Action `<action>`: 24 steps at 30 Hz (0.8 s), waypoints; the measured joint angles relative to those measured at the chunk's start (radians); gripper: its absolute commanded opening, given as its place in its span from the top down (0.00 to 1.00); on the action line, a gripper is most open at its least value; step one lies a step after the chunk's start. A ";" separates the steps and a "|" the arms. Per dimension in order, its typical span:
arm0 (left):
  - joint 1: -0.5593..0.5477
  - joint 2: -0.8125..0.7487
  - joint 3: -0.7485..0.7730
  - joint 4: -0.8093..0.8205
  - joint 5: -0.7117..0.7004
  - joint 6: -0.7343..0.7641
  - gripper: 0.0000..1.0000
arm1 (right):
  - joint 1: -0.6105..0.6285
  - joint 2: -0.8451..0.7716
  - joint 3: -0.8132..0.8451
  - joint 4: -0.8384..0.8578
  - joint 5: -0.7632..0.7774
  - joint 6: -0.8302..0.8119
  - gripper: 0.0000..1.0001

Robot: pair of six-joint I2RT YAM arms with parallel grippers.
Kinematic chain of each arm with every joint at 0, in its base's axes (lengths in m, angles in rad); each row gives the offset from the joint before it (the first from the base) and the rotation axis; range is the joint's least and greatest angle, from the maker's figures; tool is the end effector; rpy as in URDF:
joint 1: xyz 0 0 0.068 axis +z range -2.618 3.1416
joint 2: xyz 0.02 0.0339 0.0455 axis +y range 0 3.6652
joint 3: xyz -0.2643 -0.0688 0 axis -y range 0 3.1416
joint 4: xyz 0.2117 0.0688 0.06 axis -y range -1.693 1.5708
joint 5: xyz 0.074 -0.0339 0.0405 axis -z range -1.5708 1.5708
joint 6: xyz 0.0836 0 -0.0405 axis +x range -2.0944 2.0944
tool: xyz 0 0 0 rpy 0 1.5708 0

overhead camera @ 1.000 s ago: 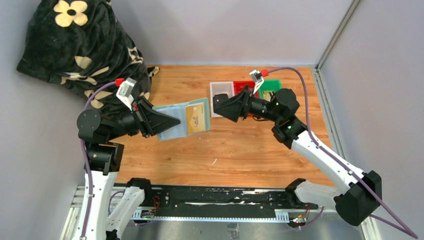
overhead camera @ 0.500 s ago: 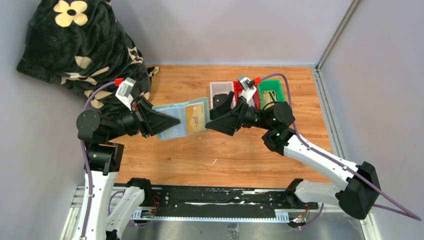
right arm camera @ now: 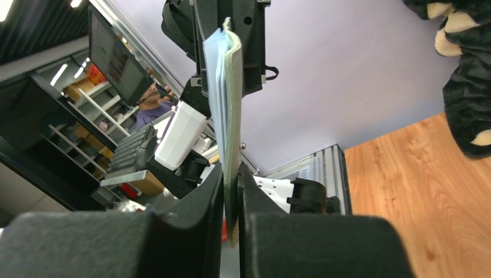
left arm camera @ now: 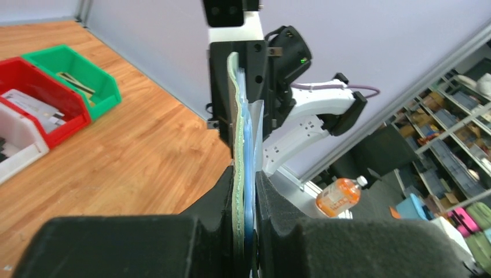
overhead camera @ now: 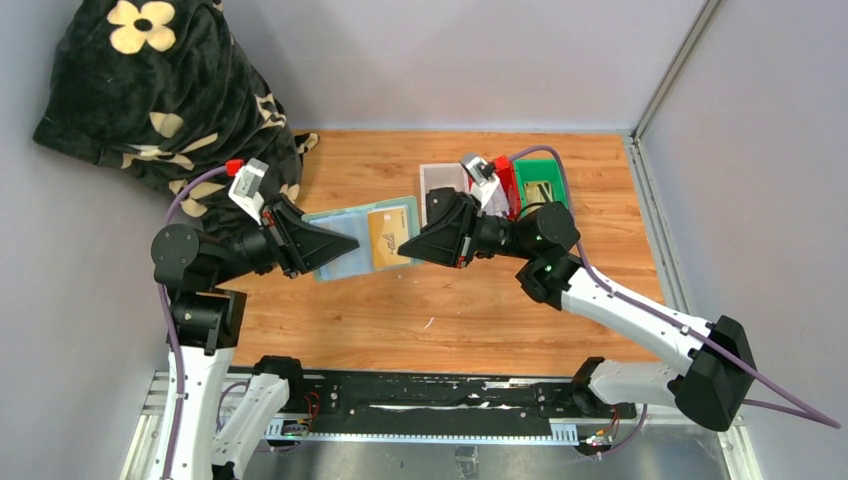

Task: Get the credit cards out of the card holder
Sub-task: Remove the credit card from the card holder.

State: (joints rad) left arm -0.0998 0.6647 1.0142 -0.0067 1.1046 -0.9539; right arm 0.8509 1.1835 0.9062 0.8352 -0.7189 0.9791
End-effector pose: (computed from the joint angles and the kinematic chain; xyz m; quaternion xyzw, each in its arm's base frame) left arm 0.0875 -0.0838 0.4429 0.1872 0.6240 -0.6112 0.4495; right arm 0.1276 0.2291 0.4305 -0.2779 0.4728 0.7528 0.3639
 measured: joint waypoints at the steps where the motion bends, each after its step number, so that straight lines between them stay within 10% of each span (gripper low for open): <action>1: 0.000 -0.002 0.000 -0.011 -0.008 0.014 0.75 | 0.000 0.000 0.009 -0.010 -0.007 -0.002 1.00; 8: 0.002 -0.001 0.029 -0.240 -0.032 0.240 0.03 | 0.000 -0.022 0.164 -0.379 -0.024 -0.193 1.00; 24: 0.002 0.003 0.183 -0.797 -0.043 0.940 0.00 | 0.001 0.068 0.494 -1.246 -0.046 -0.756 1.00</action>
State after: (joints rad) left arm -0.0978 0.6678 1.1973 -0.8036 1.0615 -0.0143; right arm 0.8516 1.2514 1.4006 -0.4110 -0.7647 0.2230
